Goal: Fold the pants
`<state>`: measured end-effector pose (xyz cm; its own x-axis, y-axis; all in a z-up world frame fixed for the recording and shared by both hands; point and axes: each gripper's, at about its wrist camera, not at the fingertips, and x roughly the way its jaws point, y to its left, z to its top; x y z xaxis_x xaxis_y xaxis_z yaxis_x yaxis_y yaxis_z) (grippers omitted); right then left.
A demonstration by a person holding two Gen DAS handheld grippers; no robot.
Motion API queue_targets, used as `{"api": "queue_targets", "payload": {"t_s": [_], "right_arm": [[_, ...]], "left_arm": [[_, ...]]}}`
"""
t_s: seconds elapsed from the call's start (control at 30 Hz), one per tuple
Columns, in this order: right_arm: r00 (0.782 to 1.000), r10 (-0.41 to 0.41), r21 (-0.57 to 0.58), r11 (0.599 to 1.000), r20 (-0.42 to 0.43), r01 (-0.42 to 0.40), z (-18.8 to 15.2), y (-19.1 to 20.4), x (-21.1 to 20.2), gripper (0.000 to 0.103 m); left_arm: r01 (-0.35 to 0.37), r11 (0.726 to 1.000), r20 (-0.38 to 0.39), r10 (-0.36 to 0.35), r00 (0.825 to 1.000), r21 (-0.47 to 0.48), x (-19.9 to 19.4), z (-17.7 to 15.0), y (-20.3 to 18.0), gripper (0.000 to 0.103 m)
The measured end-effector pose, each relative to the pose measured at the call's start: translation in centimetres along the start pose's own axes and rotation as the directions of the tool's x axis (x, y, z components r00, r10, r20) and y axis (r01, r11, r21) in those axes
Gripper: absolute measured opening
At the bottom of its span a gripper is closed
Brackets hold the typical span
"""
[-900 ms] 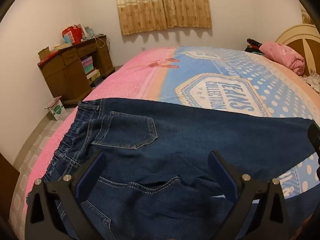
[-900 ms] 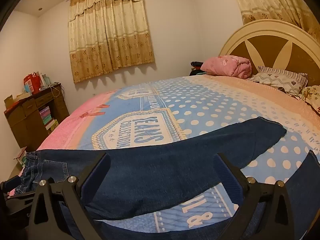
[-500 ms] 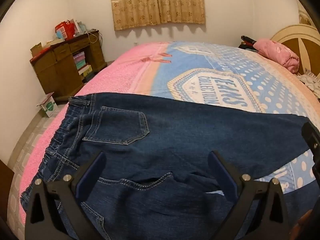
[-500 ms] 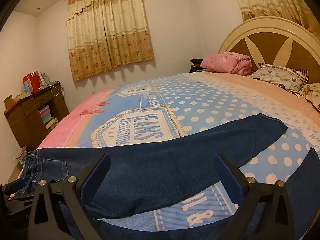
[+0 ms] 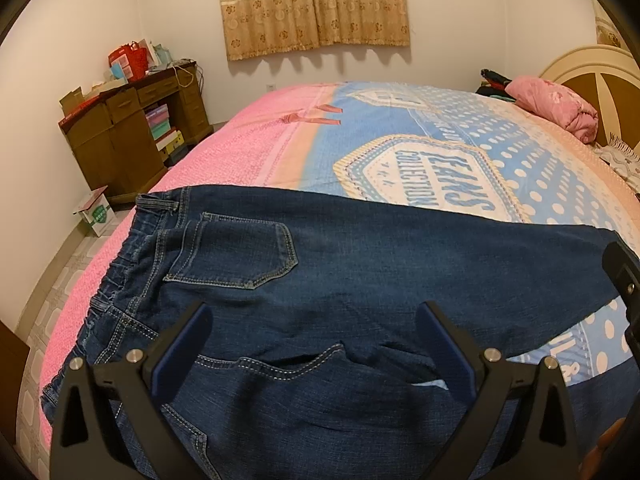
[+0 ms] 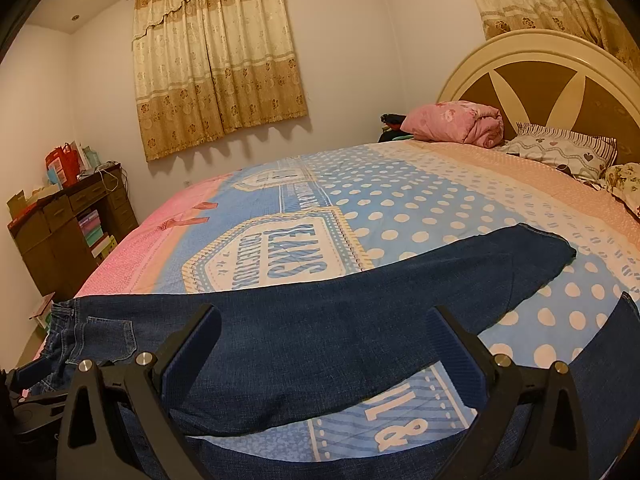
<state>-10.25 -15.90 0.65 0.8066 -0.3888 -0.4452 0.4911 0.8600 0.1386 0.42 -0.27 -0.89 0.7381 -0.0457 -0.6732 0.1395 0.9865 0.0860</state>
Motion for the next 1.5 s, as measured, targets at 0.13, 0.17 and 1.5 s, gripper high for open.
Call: {"api": "queue_targets", "payload": {"t_s": [0.13,0.17,1.5], "right_arm": [[1.000,-0.003,0.003,1.000,-0.002,0.003,0.39,0.11,-0.16,0.102],[1.000,-0.003,0.003,1.000,-0.002,0.003,0.39,0.12,-0.20,0.102],[1.000,0.002,0.011,1.000,-0.018,-0.002,0.06,0.54,-0.14,0.102]], "left_arm": [[0.001,1.000,-0.001,-0.001,1.000,-0.002,-0.03,-0.01,0.00,0.103],[0.001,1.000,-0.001,-0.001,1.000,-0.002,0.00,-0.04,0.02,0.103],[0.002,1.000,-0.008,-0.002,1.000,-0.003,0.24,-0.07,-0.12,0.103]]}}
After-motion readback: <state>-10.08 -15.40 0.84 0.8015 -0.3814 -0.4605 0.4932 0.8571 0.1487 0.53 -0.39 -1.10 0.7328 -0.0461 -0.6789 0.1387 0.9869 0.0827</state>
